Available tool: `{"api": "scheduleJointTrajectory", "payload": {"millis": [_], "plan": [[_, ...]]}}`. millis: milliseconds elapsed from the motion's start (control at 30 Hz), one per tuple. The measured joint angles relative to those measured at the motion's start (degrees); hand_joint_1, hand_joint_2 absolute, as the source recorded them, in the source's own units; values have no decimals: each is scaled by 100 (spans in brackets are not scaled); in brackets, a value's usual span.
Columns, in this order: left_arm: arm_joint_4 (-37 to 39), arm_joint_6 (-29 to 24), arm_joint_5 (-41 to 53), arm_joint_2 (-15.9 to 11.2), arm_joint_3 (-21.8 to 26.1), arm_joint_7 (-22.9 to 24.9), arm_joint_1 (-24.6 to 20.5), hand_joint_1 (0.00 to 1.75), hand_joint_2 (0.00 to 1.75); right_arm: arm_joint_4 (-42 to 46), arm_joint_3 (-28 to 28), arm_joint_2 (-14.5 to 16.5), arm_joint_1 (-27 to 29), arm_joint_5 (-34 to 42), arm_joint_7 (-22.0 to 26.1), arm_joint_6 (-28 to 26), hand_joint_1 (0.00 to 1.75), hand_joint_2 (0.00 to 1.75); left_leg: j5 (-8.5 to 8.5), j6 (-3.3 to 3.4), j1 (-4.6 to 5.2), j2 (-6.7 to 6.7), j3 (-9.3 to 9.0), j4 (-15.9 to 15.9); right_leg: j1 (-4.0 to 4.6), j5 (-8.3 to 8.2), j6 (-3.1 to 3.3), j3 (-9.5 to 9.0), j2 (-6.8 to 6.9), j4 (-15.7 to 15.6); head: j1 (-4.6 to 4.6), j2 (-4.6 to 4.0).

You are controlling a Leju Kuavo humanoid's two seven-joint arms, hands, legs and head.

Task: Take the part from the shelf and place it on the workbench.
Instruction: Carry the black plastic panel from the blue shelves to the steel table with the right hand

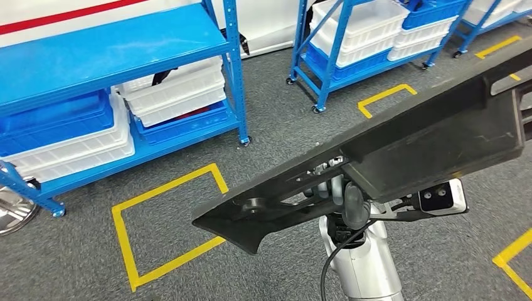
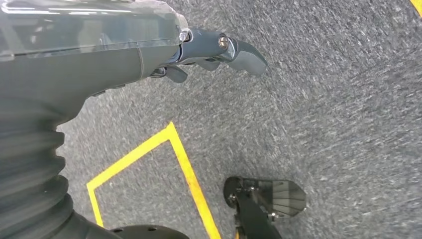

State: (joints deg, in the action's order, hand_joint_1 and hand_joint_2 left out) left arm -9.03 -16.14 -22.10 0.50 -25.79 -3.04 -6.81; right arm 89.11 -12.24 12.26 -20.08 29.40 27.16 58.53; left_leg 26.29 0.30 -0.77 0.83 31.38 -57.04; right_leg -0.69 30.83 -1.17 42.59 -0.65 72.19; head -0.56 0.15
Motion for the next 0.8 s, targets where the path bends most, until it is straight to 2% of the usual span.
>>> {"api": "scheduleJointTrajectory", "payload": {"millis": [33,67,100,133,200,233,267,333,367,400,433,500,533,567,600,633,700,733,767,800], "plan": [[0,-3,-1,-1,0,15,9,0,175,0,0,-6,8,4,-4,-1,175,175,2,0,3,61,4,-4,-11,65,-15,109,14,246,1,0],[0,-7,-1,1,0,27,15,0,175,0,0,-13,13,11,-5,-1,175,175,7,-1,4,120,6,-8,-20,25,-26,117,28,287,1,0],[0,-11,-1,4,0,39,18,0,175,0,0,-18,15,16,-6,-1,175,175,15,-7,4,180,4,-16,-25,-110,-31,9,57,106,2,0],[0,-15,-1,7,0,47,18,0,175,1,0,-21,13,20,-8,0,175,175,28,-21,4,229,-2,-27,-26,-298,-28,-200,123,-267,2,0],[0,-23,0,9,0,56,20,0,175,1,0,-25,5,23,-13,1,175,175,67,-71,31,314,-2,-64,1,-518,21,-576,318,-977,-4,0],[0,-26,0,8,0,58,24,0,175,1,1,-27,4,23,-15,2,175,175,83,-101,49,351,1,-84,18,-547,54,-658,373,-1153,-7,0],[0,-29,0,7,0,63,31,0,175,0,2,-31,4,23,-17,3,175,175,92,-130,67,389,3,-91,36,-529,91,-665,379,-1201,-10,0],[0,-32,0,8,0,71,40,0,175,-1,5,-38,9,25,-18,6,175,175,112,-186,68,460,-6,-92,35,-560,157,-649,263,-1218,-11,0],[0,-32,0,9,0,73,42,0,175,0,5,-40,8,25,-19,8,175,175,153,-216,58,432,-3,-117,27,-573,189,-651,216,-1232,-11,0],[0,-32,1,9,0,74,49,0,175,-1,4,-40,5,27,-22,10,175,175,261,-241,45,342,43,-249,13,-590,224,-651,168,-1250,-14,0],[0,-31,2,9,-1,75,58,0,175,-4,0,-40,5,32,-29,12,175,175,431,-262,32,217,154,-510,1,-603,254,-652,120,-1263,-17,0],[0,-30,8,9,-2,87,89,0,175,-22,-7,-39,10,64,-56,9,175,175,820,-282,20,11,505,-1301,7,-617,289,-634,15,-1265,-22,0],[0,-29,15,9,-4,97,102,0,175,-35,-9,-39,17,89,-77,5,175,175,928,-284,20,-18,661,-1631,16,-622,296,-628,-48,-1264,-22,0],[0,-28,25,9,-5,111,116,0,175,-49,-9,-40,22,115,-99,0,175,175,924,-277,20,-28,732,-1777,24,-626,300,-626,-111,-1261,-22,0],[0,-26,36,9,-6,124,131,0,175,-62,-11,-42,24,143,-124,-8,175,175,806,-259,20,-36,698,-1696,30,-629,301,-629,-179,-1257,-22,0],[0,-25,44,9,-7,138,142,0,175,-74,-16,-44,25,169,-145,-14,175,175,602,-232,21,-62,560,-1395,36,-632,298,-635,-245,-1252,-22,0],[0,-23,53,4,-8,161,158,0,175,-92,-29,-45,22,214,-170,-25,175,175,234,-162,21,-258,200,-582,42,-642,278,-634,-356,-1239,-20,0],[0,-23,56,1,-10,169,158,0,175,-102,-38,-45,19,226,-177,-27,175,175,147,-140,24,-349,74,-299,39,-655,254,-617,-405,-1233,-20,0],[0,-23,61,-2,-11,175,155,0,175,-114,-44,-45,18,233,-181,-28,175,175,129,-126,33,-415,17,-154,29,-673,223,-593,-445,-1232,-18,0],[0,-22,64,-2,-13,182,153,0,175,-130,-49,-46,18,237,-185,-29,175,175,134,-119,43,-408,5,-122,21,-696,184,-571,-489,-1237,-18,0]]}}
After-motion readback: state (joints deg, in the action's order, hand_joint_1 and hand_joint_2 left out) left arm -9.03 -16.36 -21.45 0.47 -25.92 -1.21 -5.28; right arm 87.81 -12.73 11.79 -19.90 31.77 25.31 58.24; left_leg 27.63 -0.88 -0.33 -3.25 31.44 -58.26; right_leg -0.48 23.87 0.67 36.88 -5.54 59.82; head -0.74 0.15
